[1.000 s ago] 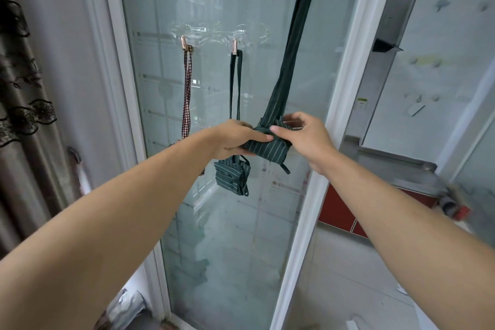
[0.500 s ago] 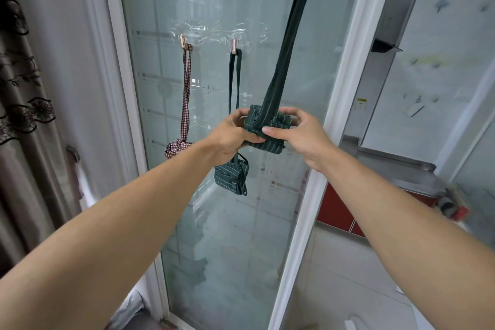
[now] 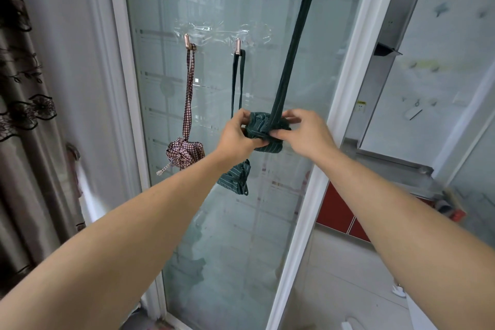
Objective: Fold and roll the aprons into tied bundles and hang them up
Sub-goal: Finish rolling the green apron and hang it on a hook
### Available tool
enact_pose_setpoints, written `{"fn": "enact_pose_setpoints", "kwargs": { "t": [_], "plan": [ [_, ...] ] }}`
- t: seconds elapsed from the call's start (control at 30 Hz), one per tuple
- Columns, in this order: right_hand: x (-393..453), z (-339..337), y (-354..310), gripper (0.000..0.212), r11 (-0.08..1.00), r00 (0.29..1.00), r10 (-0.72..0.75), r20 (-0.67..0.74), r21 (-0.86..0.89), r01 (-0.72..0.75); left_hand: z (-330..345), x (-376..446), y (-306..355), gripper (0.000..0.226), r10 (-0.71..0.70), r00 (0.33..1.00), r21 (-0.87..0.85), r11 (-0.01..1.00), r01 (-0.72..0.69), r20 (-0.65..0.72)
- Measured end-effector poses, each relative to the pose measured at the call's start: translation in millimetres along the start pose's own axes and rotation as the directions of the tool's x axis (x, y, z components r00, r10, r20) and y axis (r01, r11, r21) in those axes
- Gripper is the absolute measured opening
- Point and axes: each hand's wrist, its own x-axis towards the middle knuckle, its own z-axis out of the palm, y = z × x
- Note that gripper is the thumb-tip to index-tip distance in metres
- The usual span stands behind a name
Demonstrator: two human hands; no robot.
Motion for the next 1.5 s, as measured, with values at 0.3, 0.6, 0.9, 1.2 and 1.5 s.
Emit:
{"fn": "enact_pose_setpoints", "kwargs": {
  "t": [0.3,0.6,0.9,1.2,1.5],
  "plan": [
    [-13,18,-15,0.055,0.918,0.986,0.074,0.15,0.375,-0.126,9,-36,-15,0.062,0.35,0.937,0.402,0.856,-0.326,0.016],
    [0,6,-3,0.025,0.855,0.98,0.069,0.189,0.494,-0.155,-5,-15,-11,0.06,0.142,0.981,0.179,0.977,-0.116,-0.136],
    [41,-46,-49,0.021,0.777,0.999,0.054,-0.009,0.629,-0.036,2,4,-7,0.07,-0.119,0.927,-0.097,0.982,0.163,0.356],
    [103,-110,-124,0.012,0.867,0.921,0.113,-0.372,0.49,0.091,-6,17,16,0.075,-0.088,0.918,-0.136,0.979,0.151,0.387],
    [114,-143,-162,0.012,0.97,0.824,-0.166,-0.541,0.06,0.234,-17,21,29,0.056,-0.106,0.911,-0.176,0.966,0.189,0.399]
  ]
}}
